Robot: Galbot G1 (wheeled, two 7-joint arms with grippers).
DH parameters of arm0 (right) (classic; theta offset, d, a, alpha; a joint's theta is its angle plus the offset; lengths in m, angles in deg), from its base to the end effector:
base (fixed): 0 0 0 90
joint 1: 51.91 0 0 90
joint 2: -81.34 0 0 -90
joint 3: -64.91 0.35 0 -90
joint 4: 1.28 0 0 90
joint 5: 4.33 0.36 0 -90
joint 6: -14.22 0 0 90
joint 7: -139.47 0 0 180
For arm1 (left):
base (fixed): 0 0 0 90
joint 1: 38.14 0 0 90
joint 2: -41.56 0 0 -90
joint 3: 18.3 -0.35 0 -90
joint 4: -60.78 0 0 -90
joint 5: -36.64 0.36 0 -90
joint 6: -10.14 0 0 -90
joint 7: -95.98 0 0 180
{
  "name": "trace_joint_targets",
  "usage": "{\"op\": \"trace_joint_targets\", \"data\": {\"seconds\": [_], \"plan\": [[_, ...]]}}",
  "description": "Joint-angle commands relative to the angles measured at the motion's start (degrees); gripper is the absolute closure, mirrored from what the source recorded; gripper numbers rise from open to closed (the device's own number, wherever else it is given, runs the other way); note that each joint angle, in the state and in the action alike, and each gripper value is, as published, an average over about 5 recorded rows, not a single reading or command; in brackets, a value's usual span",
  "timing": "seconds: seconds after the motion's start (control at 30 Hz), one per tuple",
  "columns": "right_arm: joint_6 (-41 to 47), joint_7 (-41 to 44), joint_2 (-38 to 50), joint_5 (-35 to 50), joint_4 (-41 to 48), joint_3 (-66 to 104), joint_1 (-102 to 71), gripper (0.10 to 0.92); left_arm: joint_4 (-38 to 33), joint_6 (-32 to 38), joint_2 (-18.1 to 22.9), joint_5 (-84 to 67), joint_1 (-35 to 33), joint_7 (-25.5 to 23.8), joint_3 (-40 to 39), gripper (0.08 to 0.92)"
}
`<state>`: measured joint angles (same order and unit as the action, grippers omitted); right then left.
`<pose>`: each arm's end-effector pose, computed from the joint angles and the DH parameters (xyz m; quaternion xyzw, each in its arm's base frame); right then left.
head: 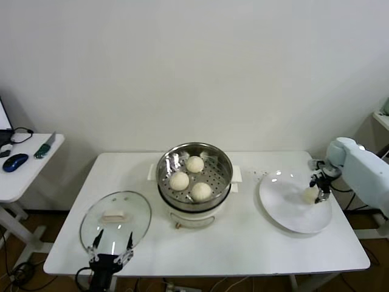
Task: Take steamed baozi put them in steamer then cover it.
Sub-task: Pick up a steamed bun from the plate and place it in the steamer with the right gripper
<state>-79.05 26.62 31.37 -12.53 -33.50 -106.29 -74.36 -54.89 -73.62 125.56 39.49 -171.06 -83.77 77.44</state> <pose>0.5872 -0.2758 -0.2108 0.4467 -0.5254 0.5162 0.5079 0.1073 0.0526 -0.3587 0.0051 -0.9910 -0.0964 0.0932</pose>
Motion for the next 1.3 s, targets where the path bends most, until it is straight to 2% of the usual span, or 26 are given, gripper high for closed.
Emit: {"op": "trace_joint_targets", "data": {"seconds": [0.03,0.27,0.47,0.6,0.9,1.3], "plan": [[7.26,-0.52,-2.61,26.29,-6.36,-23.21,19.99,0.347,-1.18,-0.53,-0.06,0.04,0.26,-0.28,-0.96,0.177],[14.03,-2.37,-8.00,46.00,-15.52,-36.75,34.42,0.347,-3.08,-1.29,-0.44,-0.01,0.71,-1.66,-2.26,0.177],[17.18,-4.49,-14.70,58.63,-21.82,-46.28,42.93,0.347,-4.21,-1.57,-0.79,0.16,0.58,-2.43,-3.40,0.177],[18.74,-6.60,-18.64,64.06,-24.87,-49.95,45.06,0.347,-5.41,-1.55,-1.61,0.36,-0.70,-2.85,-3.93,0.177],[21.50,-11.40,-23.88,67.78,-29.87,-53.35,42.65,0.347,-6.44,-1.37,-2.61,0.37,-1.14,-3.36,-4.17,0.177],[21.43,-12.44,-28.56,64.73,-24.63,-53.60,34.50,0.338,-5.62,-1.43,-2.92,-0.10,-0.50,-3.48,-3.75,0.177]]}}
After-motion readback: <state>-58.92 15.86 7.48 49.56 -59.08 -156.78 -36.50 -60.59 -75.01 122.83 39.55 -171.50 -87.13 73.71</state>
